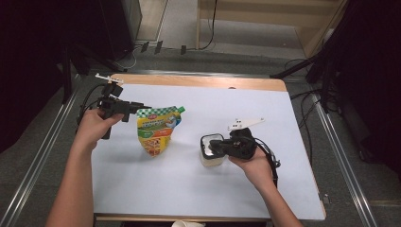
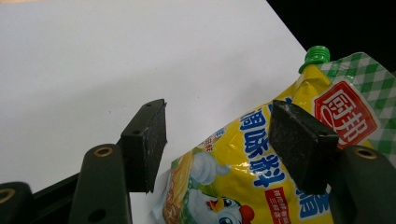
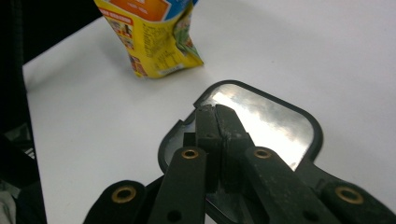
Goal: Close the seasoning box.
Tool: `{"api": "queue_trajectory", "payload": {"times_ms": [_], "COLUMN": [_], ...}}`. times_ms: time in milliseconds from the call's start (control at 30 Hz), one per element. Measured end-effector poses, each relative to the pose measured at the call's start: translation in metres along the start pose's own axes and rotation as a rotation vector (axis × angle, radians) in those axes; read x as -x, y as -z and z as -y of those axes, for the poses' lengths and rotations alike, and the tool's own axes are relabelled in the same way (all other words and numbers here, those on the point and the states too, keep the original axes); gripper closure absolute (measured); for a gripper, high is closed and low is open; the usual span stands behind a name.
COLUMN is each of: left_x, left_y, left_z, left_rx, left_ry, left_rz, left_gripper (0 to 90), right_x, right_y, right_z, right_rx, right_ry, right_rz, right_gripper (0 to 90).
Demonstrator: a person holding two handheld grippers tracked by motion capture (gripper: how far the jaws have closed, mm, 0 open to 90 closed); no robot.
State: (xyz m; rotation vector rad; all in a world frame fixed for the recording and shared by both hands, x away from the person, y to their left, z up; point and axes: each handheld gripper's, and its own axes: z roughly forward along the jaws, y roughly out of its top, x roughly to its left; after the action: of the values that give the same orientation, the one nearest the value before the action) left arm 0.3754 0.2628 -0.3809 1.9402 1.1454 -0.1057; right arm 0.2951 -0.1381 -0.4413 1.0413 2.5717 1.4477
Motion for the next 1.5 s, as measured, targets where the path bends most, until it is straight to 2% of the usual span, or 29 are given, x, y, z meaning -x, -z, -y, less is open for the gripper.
{"api": "queue_trajectory", "payload": {"times_ms": [233, 433, 600, 1000, 1267, 1500], "left_x": [-0.001, 0.000, 0.000, -0.001, -0.001, -0.002], "left_y": [-0.003, -0.005, -0.005, -0.005, -0.007, -0.006], "left_z": [0.000, 0.000, 0.000, 0.001, 0.001, 0.002], "left_rx": [-0.008, -0.018, -0.019, -0.020, -0.022, -0.022], "left_ry": [0.007, 0.004, 0.002, 0.007, 0.008, 0.010], "left_rz": [0.003, -0.001, 0.001, -0.002, -0.003, -0.004], "left_gripper": [37.6, 37.5, 37.3, 37.2, 37.2, 36.7], "right_x": [0.000, 0.001, 0.001, 0.014, 0.023, 0.034], "right_y": [-0.001, 0.000, 0.002, 0.019, 0.024, 0.029], "right_z": [0.001, 0.002, 0.001, 0.001, 0.004, 0.008], "right_rx": [0.014, 0.017, 0.023, 0.089, 0.093, 0.106], "right_ry": [0.022, 0.015, 0.014, -0.021, -0.027, -0.032], "right_rz": [0.006, 0.002, -0.002, 0.022, 0.060, 0.092], "right_gripper": [90.0, 89.1, 78.7, 67.0, 60.8, 50.6]}}
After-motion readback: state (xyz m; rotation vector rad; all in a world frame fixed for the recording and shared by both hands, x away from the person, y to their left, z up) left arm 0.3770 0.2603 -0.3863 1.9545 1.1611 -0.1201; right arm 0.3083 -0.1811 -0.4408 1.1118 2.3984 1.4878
